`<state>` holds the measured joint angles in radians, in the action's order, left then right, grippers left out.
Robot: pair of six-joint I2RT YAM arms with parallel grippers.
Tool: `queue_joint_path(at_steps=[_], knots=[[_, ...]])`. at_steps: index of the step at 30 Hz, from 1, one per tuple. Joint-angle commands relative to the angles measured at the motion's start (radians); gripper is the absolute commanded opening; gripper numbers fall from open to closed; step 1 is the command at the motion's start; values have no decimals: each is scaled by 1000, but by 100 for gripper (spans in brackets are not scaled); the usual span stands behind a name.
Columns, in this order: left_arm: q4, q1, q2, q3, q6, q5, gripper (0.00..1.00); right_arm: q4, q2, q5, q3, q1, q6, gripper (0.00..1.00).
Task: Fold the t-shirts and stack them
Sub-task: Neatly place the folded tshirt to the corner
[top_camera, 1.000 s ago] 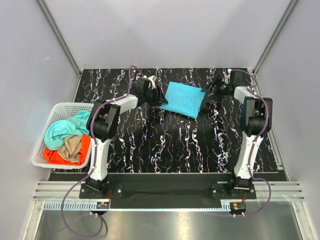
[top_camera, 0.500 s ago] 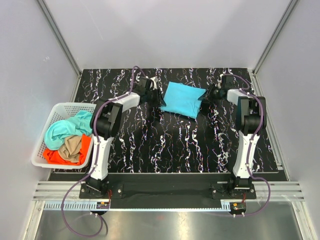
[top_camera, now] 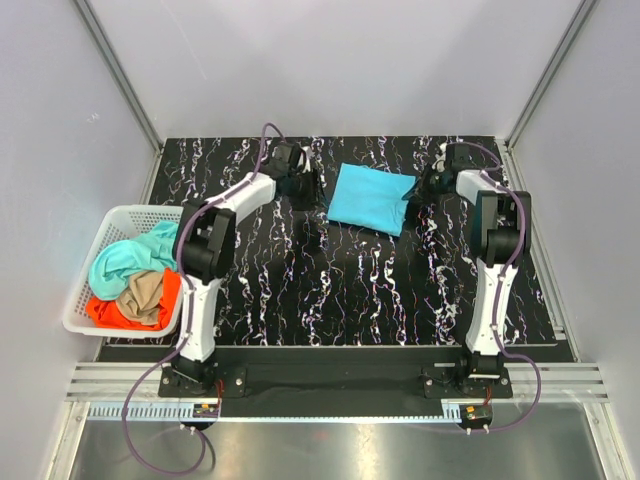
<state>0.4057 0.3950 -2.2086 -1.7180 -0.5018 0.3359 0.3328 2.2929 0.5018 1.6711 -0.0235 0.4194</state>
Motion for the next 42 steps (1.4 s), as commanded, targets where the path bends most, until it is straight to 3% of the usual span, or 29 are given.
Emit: queue_joint_path(at_steps=[1,10,20,24,42], knots=[[109,22,185,-22,55,-35,52,130,65,-37,145,-50,-94,8],[203,96,437,193,126,54,53,468,275,-149,626,-138,-275,8],[82,125,500,362,66,334,53,402,344,-242,794,-276,-323,8],[56,127,532,406,60,373,54,436,441,-284,1015,-296,-364,8],[-22,127,549,436,-7,457,54,135,517,-404,1050,-305,-544,5]])
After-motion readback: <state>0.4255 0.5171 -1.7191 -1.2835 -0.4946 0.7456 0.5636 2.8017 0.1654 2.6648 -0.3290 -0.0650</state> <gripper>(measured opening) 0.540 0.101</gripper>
